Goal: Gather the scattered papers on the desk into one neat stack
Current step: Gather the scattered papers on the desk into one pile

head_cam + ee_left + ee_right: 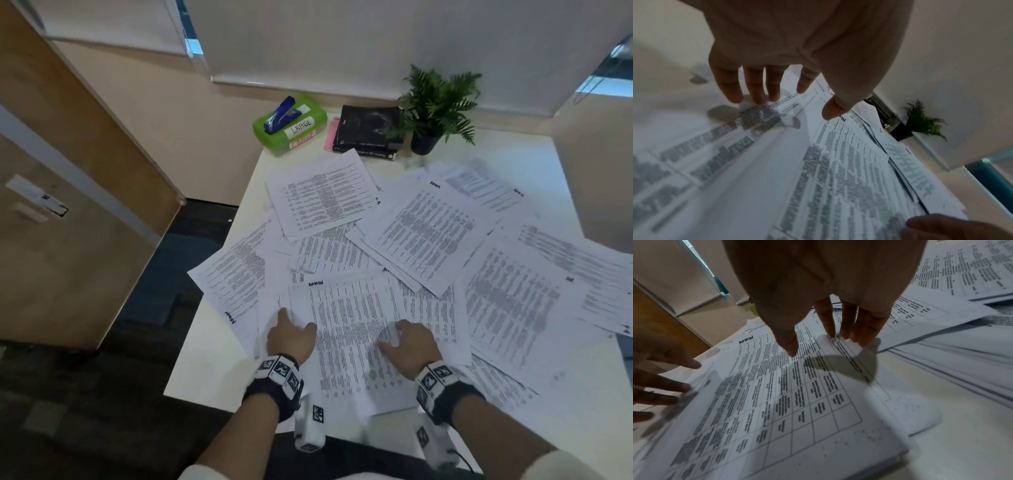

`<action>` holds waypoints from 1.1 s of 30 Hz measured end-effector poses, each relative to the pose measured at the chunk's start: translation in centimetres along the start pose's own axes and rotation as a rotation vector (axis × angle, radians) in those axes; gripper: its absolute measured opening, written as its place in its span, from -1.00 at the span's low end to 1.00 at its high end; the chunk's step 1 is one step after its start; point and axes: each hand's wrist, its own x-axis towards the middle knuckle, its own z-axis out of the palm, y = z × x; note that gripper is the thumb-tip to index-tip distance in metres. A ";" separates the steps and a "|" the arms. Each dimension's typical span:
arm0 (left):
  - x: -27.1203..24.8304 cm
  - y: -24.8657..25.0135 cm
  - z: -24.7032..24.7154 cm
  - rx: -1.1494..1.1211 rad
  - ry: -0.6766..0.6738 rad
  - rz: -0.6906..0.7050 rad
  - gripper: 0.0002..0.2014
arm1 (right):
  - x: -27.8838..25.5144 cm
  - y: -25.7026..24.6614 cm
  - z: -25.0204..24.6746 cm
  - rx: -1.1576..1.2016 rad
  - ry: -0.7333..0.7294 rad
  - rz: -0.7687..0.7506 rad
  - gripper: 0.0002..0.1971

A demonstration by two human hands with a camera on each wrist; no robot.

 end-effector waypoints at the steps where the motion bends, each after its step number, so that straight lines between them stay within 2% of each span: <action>1: 0.1 -0.1 -0.3 0.030 0.021 0.005 -0.23 | -0.1 -0.1 0.1 -0.023 0.012 0.005 -0.25; 5: 0.1 -1.0 -1.9 0.215 0.105 -0.044 -0.25 | -0.1 -0.1 -0.2 -0.056 0.060 0.036 -0.23; 7: 0.3 -1.6 -2.4 0.198 0.094 -0.080 -0.24 | -0.1 -0.2 -0.1 -0.043 0.058 0.032 -0.21; 11: 0.8 -2.0 -2.2 0.163 0.067 -0.044 -0.21 | -0.6 -0.6 0.4 -0.003 0.060 0.030 -0.19; 15: 1.0 -1.8 -2.0 0.083 0.074 -0.015 -0.18 | -1.0 -0.6 0.4 0.000 0.075 0.049 -0.15; 20: 0.9 -1.5 -1.9 -0.180 0.117 0.106 -0.09 | -1.0 -0.1 -0.1 0.041 0.055 0.032 -0.16; 23: 1.1 -1.5 -1.6 -0.282 0.104 0.095 -0.07 | -0.7 0.3 -0.4 0.090 0.046 0.039 -0.12; 28: 1.4 -2.1 -1.4 -0.266 0.126 0.030 -0.15 | -0.2 0.7 -1.4 0.109 0.009 0.007 -0.17; 33: 1.0 -2.1 -0.9 -0.226 0.232 0.043 -0.29 | 0.7 1.1 -2.0 0.117 -0.024 -0.007 -0.22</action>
